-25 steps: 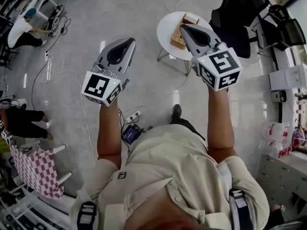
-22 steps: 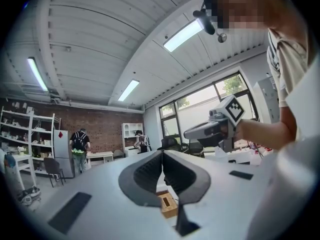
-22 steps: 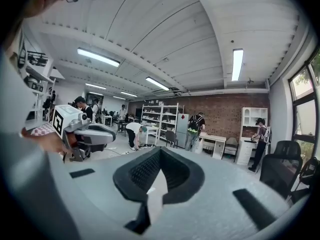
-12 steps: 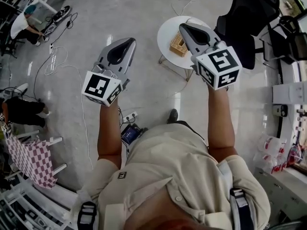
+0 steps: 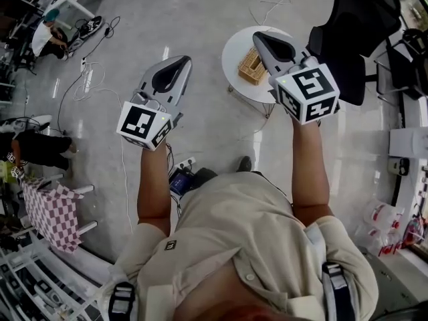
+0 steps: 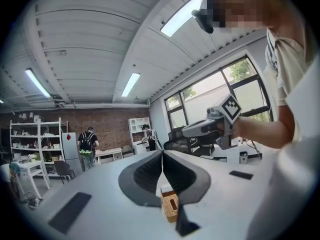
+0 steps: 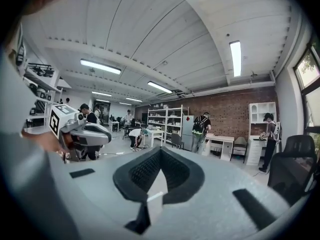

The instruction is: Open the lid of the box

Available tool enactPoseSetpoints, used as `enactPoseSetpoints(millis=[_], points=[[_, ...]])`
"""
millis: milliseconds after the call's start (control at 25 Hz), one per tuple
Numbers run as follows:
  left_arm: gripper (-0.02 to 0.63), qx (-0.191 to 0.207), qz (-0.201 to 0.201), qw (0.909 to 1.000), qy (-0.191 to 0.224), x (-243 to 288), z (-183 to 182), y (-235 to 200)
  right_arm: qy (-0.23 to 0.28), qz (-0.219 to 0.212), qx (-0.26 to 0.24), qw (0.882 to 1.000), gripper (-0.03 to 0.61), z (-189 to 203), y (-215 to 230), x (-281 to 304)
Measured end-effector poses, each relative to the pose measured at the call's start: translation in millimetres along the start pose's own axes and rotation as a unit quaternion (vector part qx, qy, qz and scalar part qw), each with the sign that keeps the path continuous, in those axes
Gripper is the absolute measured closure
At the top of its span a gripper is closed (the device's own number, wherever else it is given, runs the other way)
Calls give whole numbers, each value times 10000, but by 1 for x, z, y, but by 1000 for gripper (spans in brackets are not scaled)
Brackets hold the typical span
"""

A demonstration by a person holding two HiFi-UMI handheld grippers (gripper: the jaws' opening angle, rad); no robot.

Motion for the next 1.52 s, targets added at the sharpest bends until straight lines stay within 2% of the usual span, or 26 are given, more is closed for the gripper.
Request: enactPoseSetpoints(millis=[240,640,1120,1520], points=[[603,18,161,9998,-64,23,-2,-4,-22,155,103,9998,586,3,20,2],[603,-101,728,9967,354,86,10,-21,-135,884,78,9960,584,4,57,1],[603,-271,1432,9866,728,140,36,-70,-214,1669,114,9857,586,-5,80,44],[603,-378,1869,9768,970,156,62,-108,-239,2220,187,9746,586,-4,83,77]])
Point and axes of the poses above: the fingertips, and each gripper's own axes: x forward along the fingers, y to its right, z out of its underside, the point moved 3 cm from there along -x, backward along the fingers, and after that the axes turned 13 degrees about x, right-handed, at the moved point
